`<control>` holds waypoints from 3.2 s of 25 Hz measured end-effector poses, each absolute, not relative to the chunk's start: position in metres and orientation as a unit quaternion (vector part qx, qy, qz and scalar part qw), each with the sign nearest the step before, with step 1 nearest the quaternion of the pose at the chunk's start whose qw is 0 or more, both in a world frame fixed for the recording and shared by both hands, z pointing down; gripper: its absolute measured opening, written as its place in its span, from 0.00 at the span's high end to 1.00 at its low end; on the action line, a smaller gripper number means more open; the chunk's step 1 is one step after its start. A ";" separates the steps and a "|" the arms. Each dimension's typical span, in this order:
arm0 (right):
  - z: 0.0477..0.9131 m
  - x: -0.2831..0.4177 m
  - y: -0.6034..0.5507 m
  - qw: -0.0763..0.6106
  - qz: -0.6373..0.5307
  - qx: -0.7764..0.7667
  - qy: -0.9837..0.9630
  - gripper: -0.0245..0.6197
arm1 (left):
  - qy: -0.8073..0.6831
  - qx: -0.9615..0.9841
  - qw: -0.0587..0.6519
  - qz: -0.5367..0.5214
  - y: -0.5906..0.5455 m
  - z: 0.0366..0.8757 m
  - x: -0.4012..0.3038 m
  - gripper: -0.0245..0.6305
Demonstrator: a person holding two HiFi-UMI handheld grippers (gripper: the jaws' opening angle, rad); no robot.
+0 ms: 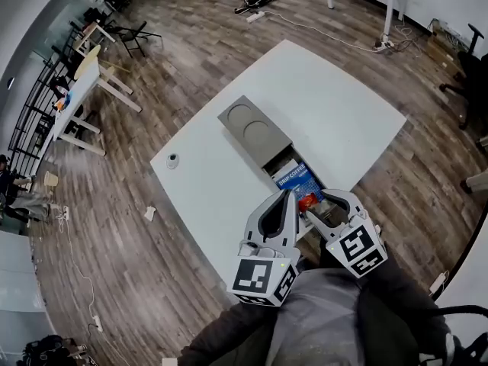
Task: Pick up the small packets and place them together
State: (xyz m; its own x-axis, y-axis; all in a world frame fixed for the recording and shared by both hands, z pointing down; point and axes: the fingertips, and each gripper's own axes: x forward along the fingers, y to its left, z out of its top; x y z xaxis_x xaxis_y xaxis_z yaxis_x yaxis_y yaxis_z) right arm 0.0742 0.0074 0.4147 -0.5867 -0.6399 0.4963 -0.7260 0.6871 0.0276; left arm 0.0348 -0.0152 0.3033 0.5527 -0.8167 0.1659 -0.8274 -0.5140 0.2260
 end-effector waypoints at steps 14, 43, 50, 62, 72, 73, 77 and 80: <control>0.480 0.053 -0.004 0.439 0.050 0.163 -0.882 0.68 | -0.540 0.821 0.185 -0.002 -0.066 0.322 0.008 0.96; 0.455 0.025 -0.028 0.455 -0.017 0.209 -0.865 0.86 | -0.556 0.816 0.160 -0.015 -0.052 0.313 -0.029 0.96; 0.436 0.022 -0.010 0.419 -0.009 0.268 -0.868 0.86 | -0.529 0.836 0.143 -0.015 -0.023 0.302 -0.027 0.96; 0.424 0.015 -0.053 0.369 0.004 0.289 -0.883 0.86 | -0.542 0.825 0.163 0.011 -0.050 0.324 -0.032 0.96; 0.403 -0.007 -0.158 0.328 -0.020 0.270 -0.905 0.86 | -0.585 0.791 0.175 0.047 -0.108 0.353 -0.047 0.96; 0.405 -0.010 -0.165 0.328 -0.018 0.266 -0.906 0.86 | -0.587 0.787 0.184 0.051 -0.112 0.360 -0.049 0.96; 0.419 -0.024 -0.184 0.333 -0.001 0.240 -0.912 0.86 | -0.607 0.766 0.200 0.068 -0.123 0.377 -0.061 0.96; 0.430 -0.029 -0.193 0.334 0.016 0.232 -0.913 0.86 | -0.616 0.754 0.212 0.080 -0.124 0.387 -0.066 0.96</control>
State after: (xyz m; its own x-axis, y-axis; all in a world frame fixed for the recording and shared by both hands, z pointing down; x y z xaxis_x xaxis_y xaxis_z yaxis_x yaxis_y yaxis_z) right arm -0.0294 -0.1931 0.4304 -0.6689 -0.4129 0.6181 -0.4344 0.8919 0.1257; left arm -0.0657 -0.1238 0.3869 0.2282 -0.8956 0.3819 -0.9634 -0.1511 0.2212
